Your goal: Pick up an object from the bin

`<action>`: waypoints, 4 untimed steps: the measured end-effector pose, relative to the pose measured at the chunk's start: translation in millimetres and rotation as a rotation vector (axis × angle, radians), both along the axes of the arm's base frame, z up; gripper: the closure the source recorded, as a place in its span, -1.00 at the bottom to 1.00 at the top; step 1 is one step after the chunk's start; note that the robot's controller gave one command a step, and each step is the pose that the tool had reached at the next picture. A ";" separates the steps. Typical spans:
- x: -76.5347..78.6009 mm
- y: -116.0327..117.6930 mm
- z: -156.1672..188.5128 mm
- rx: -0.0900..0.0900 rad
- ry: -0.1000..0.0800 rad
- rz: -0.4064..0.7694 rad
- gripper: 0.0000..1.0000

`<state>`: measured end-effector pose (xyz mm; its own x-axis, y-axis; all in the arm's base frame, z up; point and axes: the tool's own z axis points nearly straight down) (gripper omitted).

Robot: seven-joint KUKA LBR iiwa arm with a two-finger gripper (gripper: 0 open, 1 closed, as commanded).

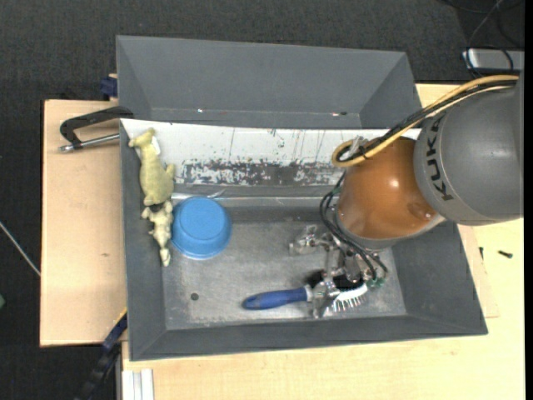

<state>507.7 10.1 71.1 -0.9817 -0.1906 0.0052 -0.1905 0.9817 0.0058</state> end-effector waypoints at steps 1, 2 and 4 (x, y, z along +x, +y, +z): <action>-13.8 76.0 30.1 0.000 -0.011 -0.177 -1.00; 3.0 -5.8 29.5 -0.007 -0.012 -0.030 -1.00; -6.8 21.2 2.0 -0.004 -0.015 -0.033 -1.00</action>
Offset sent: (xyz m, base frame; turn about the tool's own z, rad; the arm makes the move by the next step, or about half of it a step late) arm -0.0147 0.0719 0.0289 0.1823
